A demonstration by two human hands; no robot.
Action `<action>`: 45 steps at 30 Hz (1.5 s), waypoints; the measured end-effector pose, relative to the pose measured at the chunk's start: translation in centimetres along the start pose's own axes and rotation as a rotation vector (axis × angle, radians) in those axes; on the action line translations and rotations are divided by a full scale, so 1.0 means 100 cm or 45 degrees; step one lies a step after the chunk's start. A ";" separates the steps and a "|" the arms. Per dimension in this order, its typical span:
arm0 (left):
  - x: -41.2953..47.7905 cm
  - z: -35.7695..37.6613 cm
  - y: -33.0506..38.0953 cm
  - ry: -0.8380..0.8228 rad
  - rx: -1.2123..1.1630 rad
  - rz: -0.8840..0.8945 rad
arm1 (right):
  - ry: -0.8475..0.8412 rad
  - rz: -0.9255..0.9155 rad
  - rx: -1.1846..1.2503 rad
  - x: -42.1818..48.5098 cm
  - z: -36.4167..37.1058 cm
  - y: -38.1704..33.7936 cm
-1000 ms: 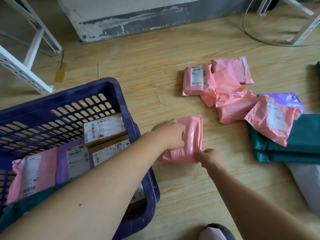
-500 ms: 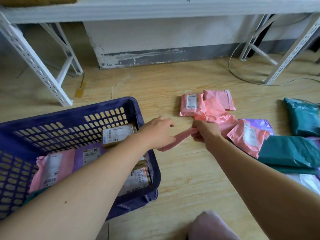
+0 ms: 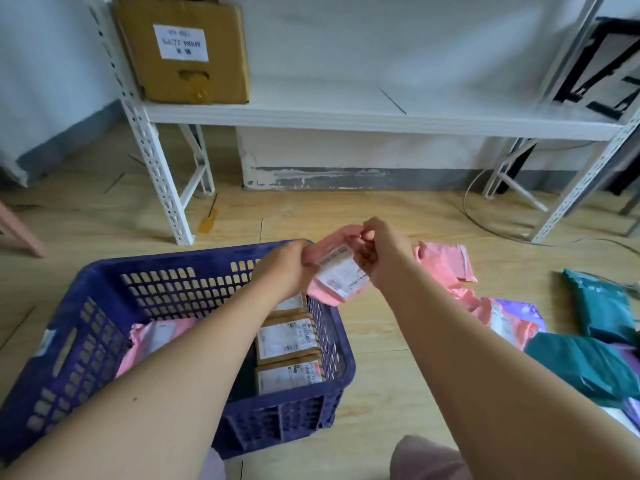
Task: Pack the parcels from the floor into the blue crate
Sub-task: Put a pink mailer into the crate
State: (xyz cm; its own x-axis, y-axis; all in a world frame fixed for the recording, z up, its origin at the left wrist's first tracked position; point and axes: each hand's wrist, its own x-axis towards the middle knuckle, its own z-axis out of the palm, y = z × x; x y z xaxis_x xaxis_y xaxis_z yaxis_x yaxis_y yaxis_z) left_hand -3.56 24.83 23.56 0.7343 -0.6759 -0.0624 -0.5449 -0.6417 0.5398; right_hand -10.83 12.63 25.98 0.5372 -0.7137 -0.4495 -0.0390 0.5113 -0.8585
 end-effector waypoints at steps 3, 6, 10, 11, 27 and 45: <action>0.002 -0.015 -0.019 0.065 -0.259 -0.137 | 0.048 -0.051 0.019 -0.004 0.017 0.013; 0.002 -0.028 -0.043 0.149 -0.517 -0.254 | 0.086 -0.087 -0.211 -0.003 0.029 0.030; 0.000 -0.037 -0.078 0.238 -0.782 -0.450 | 0.021 -0.100 -0.681 0.003 0.041 0.055; 0.000 -0.038 -0.087 0.259 -0.862 -0.502 | -0.018 -0.088 -0.734 0.006 0.045 0.061; -0.004 -0.043 -0.190 0.372 -1.545 -0.958 | -0.455 0.339 -0.634 0.011 0.143 0.133; -0.034 -0.017 -0.296 0.446 -1.239 -1.198 | -0.576 -0.079 -1.422 0.058 0.199 0.216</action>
State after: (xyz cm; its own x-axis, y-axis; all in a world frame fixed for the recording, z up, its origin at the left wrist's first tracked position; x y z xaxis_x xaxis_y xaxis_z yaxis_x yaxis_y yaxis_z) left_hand 10.79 46.76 9.20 0.8035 0.0795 -0.5900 0.5930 -0.1952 0.7812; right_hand 8.16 29.04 9.77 0.8017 -0.3758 -0.4648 -0.5900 -0.3732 -0.7160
